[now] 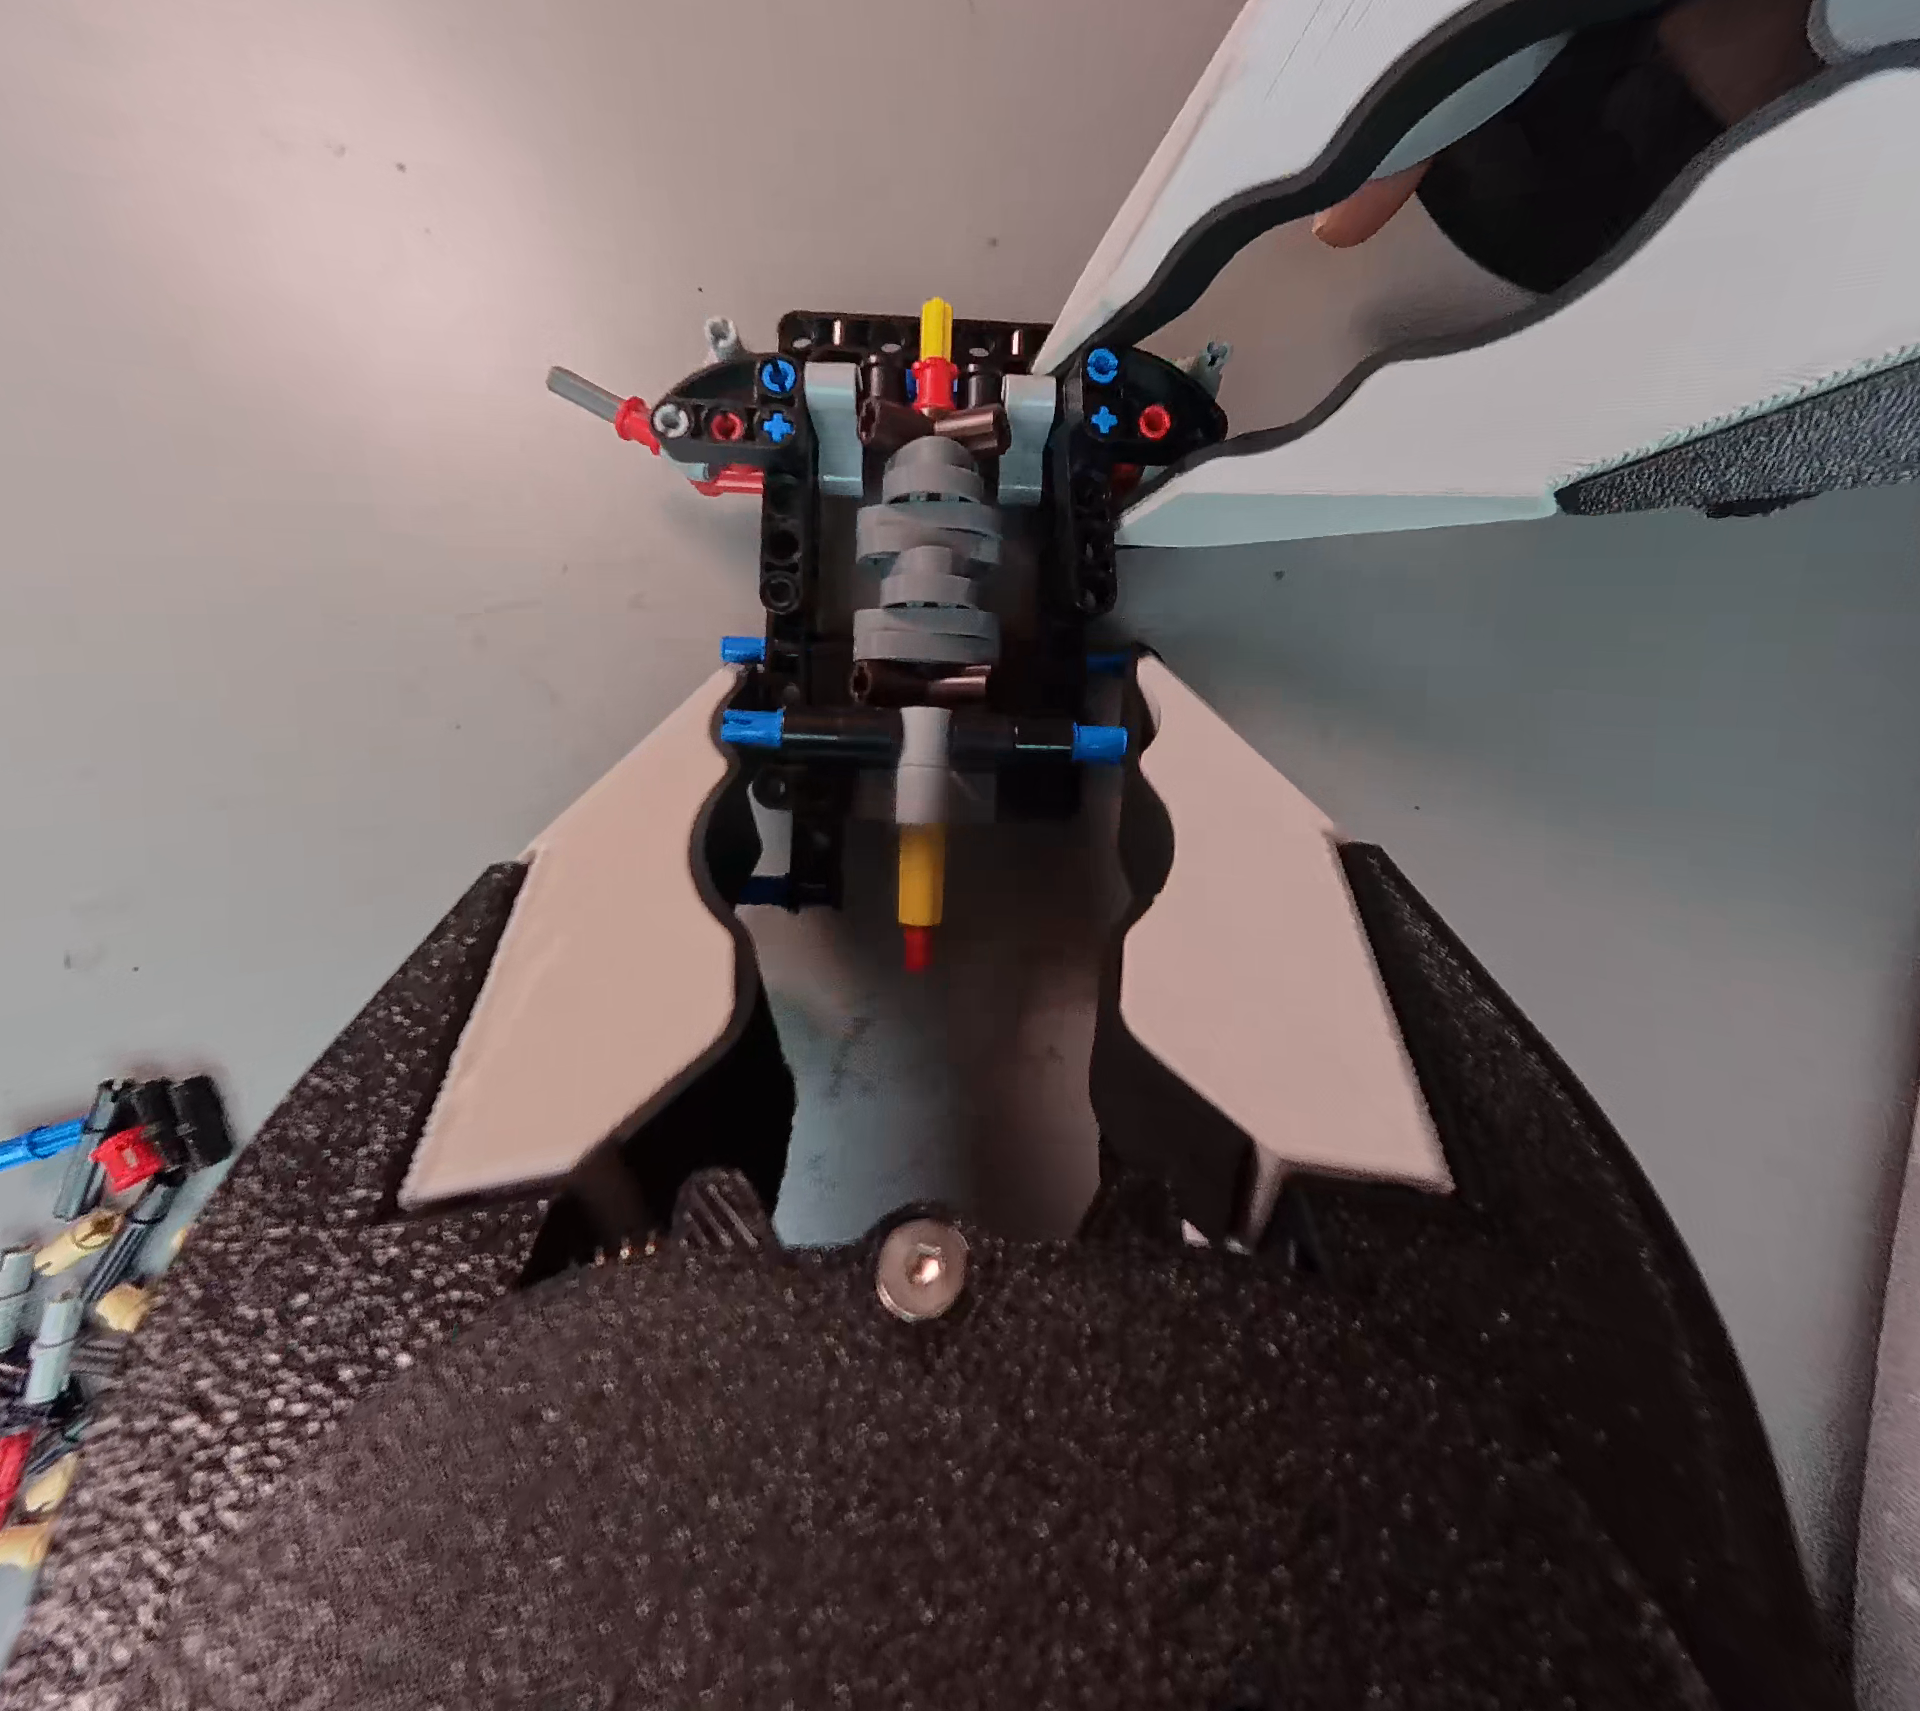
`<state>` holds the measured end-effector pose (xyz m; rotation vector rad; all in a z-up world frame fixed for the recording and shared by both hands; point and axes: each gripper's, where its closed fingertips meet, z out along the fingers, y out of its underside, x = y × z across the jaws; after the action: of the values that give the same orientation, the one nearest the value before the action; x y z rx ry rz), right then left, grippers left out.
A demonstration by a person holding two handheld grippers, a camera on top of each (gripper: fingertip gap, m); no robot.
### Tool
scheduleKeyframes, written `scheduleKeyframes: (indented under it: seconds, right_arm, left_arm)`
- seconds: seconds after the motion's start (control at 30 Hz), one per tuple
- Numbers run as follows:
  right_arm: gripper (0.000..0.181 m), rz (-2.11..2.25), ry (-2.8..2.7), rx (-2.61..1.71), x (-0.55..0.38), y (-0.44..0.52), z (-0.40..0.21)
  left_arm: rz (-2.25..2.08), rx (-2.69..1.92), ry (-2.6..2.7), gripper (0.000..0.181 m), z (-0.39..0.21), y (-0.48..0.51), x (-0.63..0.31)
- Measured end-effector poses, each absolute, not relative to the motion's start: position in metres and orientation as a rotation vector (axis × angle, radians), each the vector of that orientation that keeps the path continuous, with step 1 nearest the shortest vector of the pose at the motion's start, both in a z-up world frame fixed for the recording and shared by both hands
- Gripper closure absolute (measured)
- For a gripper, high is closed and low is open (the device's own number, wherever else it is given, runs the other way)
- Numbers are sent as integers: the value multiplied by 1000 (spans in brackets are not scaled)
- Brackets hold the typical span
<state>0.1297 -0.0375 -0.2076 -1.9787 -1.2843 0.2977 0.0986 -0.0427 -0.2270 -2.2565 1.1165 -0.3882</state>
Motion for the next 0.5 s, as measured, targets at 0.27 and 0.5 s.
scheduleKeyframes:
  seconds: [0.27, 0.5]
  right_arm:
    - [162, 453, -1105, -1839, 124, -32, -172]
    - [162, 529, -1003, -1741, 122, -11, -126]
  left_arm:
    - [-367, -2308, 1135, 113, -228, -43, 99]
    - [-376, -2314, 1119, 113, -227, -43, 100]
